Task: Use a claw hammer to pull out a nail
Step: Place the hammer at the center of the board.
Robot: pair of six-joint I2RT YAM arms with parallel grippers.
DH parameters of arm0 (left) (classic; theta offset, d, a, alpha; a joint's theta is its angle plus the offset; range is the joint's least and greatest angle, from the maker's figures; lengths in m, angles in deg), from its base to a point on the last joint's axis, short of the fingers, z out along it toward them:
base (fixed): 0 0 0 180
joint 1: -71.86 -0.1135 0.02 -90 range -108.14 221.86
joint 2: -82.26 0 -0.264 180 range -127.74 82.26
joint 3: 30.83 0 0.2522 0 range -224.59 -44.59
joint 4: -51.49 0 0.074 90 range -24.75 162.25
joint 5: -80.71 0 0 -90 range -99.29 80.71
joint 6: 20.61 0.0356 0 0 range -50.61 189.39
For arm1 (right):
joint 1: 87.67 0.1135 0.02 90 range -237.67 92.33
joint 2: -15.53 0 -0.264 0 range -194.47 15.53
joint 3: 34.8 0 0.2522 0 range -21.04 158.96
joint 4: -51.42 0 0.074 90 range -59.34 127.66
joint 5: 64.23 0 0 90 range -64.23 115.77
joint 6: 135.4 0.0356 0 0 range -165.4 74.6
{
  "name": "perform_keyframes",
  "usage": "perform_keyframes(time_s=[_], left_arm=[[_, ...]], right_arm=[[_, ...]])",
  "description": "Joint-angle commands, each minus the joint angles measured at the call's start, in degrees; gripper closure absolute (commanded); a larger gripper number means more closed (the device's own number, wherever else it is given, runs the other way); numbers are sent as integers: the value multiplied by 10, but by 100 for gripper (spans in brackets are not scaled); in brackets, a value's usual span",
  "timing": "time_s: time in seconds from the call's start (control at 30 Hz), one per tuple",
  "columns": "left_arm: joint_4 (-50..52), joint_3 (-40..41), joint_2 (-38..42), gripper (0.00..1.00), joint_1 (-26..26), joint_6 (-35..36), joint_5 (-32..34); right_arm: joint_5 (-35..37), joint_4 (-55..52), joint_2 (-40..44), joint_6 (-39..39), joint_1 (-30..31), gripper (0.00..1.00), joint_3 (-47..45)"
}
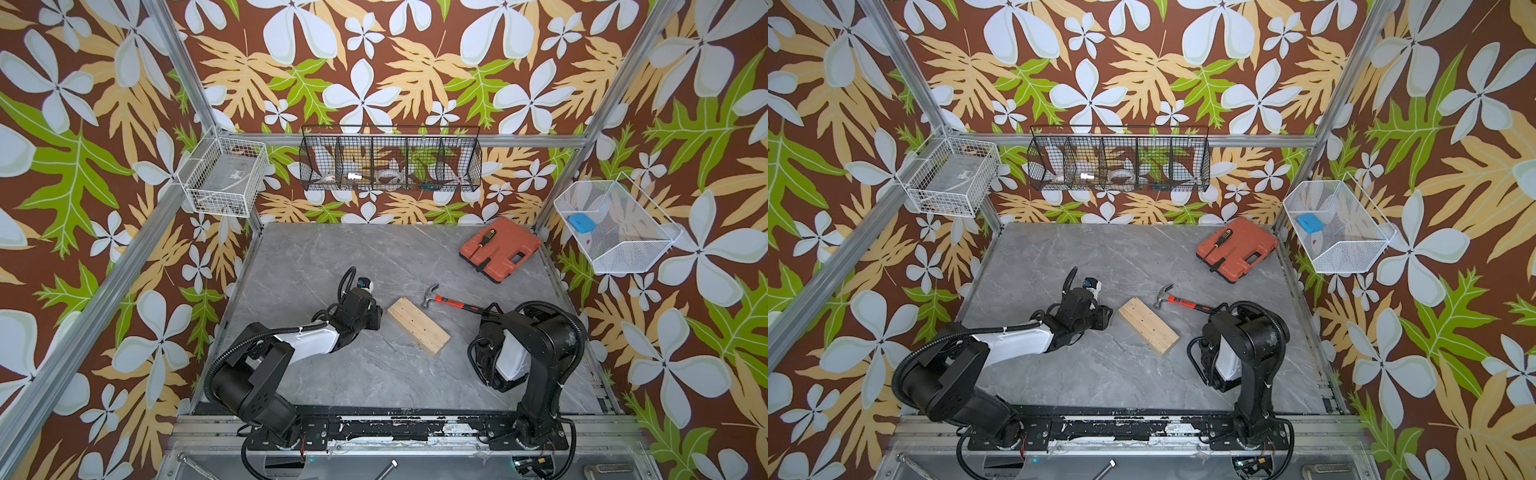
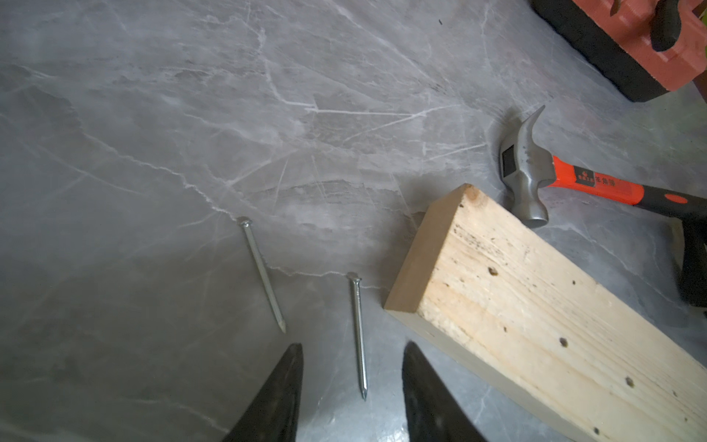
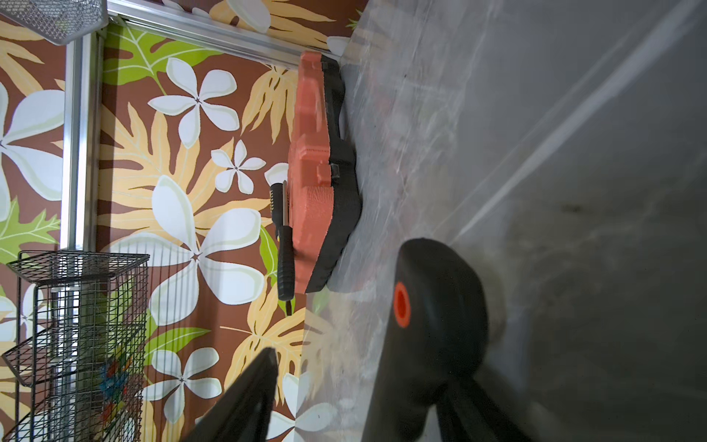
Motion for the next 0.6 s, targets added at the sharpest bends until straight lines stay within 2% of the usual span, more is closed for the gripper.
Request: perform_keyframes(time_s=[0.0, 0.13, 0.17, 0.2, 0.33, 0.43, 0.57], left_arm=[[-12, -4, 0, 55, 0, -2, 2], [-10, -6, 1, 55, 0, -2, 2], [-11, -6, 2, 55, 0, -3, 2], [-11, -6, 2, 55, 0, -3, 2], [-12, -5, 1, 55, 0, -3, 1], [-11, -3, 5, 55, 0, -3, 2], [-10, -4, 7, 55, 0, -1, 7]], right_arm=[[-6, -60, 17, 25, 0, 25, 0], [-17, -73, 17, 38, 1, 17, -11], [-19, -69, 16, 44, 0, 4, -15], [-20, -67, 16, 46, 0, 0, -20], [-32, -102, 35, 51, 1, 0, -23], [-10, -152, 78, 57, 13, 0, -30], [-16, -322, 170, 57, 16, 0, -8]])
